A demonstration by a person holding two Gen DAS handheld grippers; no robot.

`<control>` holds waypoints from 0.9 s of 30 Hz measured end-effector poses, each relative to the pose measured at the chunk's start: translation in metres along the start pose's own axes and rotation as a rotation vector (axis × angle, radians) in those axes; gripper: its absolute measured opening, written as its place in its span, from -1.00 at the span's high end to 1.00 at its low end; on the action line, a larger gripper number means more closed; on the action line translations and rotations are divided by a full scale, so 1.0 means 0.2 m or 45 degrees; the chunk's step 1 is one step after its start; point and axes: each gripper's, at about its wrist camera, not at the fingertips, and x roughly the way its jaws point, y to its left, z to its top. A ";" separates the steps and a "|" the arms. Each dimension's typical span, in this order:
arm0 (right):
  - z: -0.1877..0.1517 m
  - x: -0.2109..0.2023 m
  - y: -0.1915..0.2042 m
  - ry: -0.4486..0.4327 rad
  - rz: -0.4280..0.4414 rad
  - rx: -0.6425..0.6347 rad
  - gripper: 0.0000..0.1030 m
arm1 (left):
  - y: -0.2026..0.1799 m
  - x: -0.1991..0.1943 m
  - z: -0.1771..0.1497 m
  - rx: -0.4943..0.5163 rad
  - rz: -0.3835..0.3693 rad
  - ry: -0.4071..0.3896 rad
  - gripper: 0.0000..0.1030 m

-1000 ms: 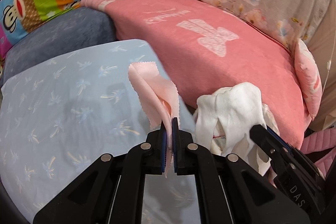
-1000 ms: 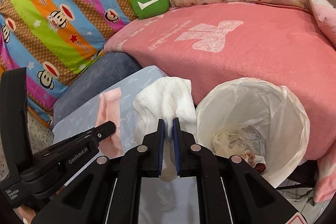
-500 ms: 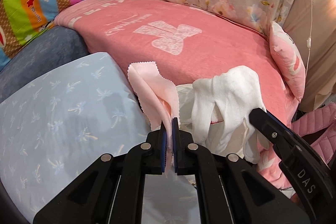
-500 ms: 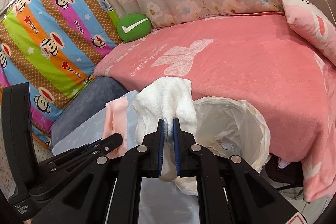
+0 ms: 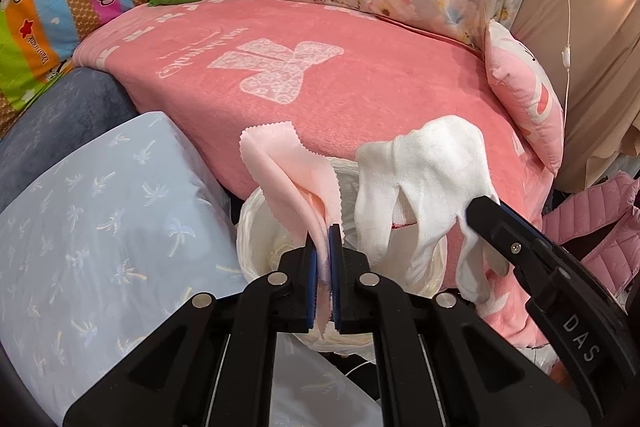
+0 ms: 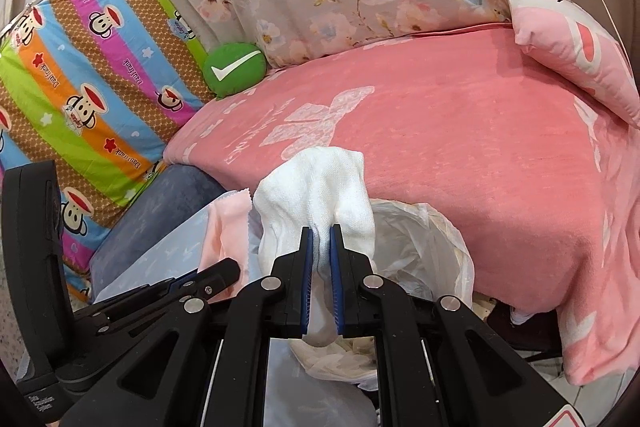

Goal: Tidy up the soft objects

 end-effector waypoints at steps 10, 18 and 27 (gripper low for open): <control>0.03 0.04 -0.04 0.003 -0.016 0.014 0.82 | 0.02 0.01 0.02 -0.036 0.005 -0.017 -0.17; 0.02 0.08 -0.02 0.016 -0.004 0.002 0.69 | 0.08 -0.02 0.04 -0.071 0.037 -0.060 -0.24; -0.01 0.09 0.07 0.066 0.004 -0.051 0.35 | 0.14 -0.05 0.00 -0.094 0.094 -0.072 -0.43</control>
